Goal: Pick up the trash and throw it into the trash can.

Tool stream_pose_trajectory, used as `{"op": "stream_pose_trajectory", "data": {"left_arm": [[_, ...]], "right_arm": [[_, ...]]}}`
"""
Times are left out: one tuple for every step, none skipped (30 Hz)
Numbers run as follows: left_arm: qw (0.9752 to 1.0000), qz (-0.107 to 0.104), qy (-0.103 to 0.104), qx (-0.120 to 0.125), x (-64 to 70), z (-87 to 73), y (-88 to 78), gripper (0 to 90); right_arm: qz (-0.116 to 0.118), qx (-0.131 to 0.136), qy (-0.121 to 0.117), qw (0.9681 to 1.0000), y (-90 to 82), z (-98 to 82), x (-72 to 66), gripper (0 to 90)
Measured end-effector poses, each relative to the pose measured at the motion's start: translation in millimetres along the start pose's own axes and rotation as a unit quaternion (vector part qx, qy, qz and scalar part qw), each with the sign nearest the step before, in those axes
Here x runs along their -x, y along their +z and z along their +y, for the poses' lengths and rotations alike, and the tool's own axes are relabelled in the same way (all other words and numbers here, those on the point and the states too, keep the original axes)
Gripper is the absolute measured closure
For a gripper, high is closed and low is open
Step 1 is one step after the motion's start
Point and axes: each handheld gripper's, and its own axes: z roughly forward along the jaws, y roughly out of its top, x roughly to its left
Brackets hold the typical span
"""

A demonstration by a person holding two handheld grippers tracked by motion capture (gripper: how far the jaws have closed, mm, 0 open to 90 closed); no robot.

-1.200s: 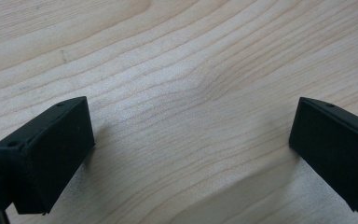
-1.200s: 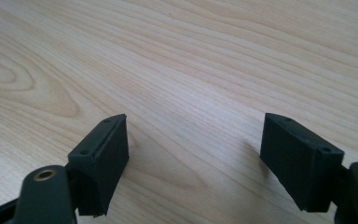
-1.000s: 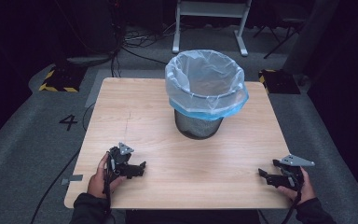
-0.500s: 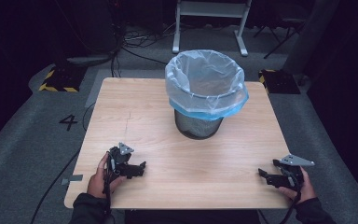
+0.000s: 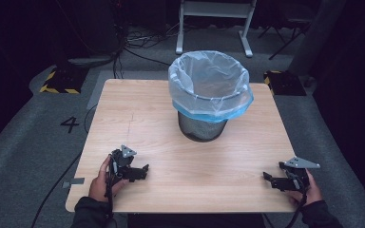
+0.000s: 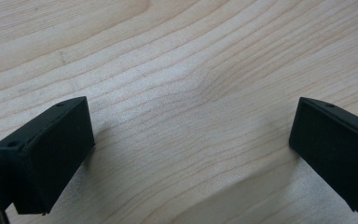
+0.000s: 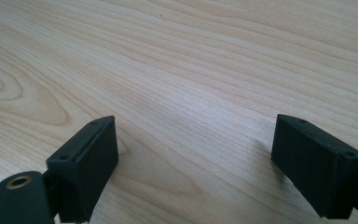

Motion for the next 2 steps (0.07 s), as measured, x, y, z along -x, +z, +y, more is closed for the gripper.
{"op": "stream_pose_trajectory", "data": {"left_arm": [[1.0000, 0.000, 0.000, 0.000, 0.0, 0.0, 0.0, 0.0], [1.0000, 0.000, -0.001, 0.000, 0.1, 0.0, 0.0, 0.0]], "right_arm": [[0.000, 0.000, 0.000, 1.0000, 0.0, 0.0, 0.0, 14.5], [0.000, 0.000, 0.000, 1.0000, 0.0, 0.0, 0.0, 14.5]]}}
